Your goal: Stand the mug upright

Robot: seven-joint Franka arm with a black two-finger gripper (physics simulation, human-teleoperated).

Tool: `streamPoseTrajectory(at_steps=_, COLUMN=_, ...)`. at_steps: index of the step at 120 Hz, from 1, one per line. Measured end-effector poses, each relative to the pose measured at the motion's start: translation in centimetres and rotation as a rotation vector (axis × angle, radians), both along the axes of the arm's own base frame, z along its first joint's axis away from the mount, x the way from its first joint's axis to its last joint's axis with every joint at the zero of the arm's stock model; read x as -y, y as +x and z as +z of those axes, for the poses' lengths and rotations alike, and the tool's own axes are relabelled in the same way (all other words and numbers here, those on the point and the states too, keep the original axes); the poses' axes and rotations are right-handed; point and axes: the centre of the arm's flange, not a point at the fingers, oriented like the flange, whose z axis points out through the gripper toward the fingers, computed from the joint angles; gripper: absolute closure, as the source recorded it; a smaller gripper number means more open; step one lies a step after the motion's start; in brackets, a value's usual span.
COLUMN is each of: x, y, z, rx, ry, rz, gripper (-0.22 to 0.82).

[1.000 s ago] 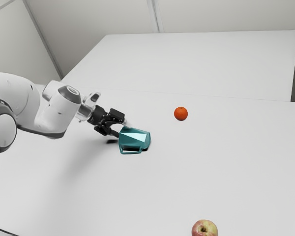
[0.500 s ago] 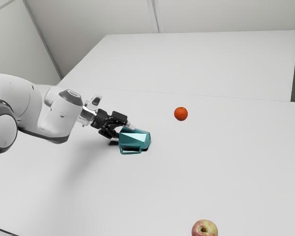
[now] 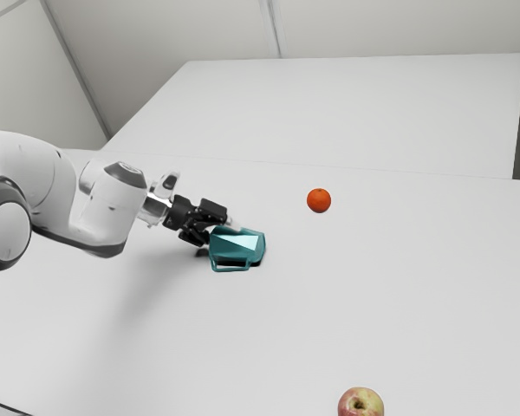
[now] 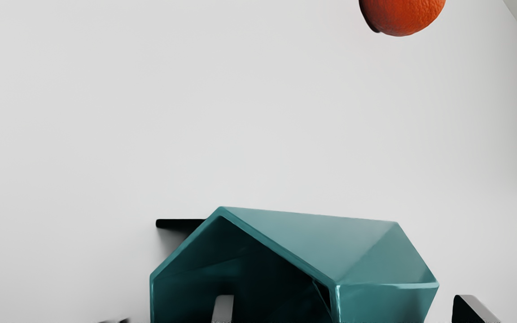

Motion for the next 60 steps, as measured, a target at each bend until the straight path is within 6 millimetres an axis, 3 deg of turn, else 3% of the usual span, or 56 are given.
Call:
streamPoseTrajectory(at_steps=26, x=0.14, y=0.02, z=-0.01, rx=0.013, ry=0.002, rz=-0.008, gripper=0.31)
streamPoseTrajectory(at_steps=60, x=0.09, y=-0.06, z=-0.13, rx=0.018, ry=0.014, rz=-0.012, gripper=0.48)
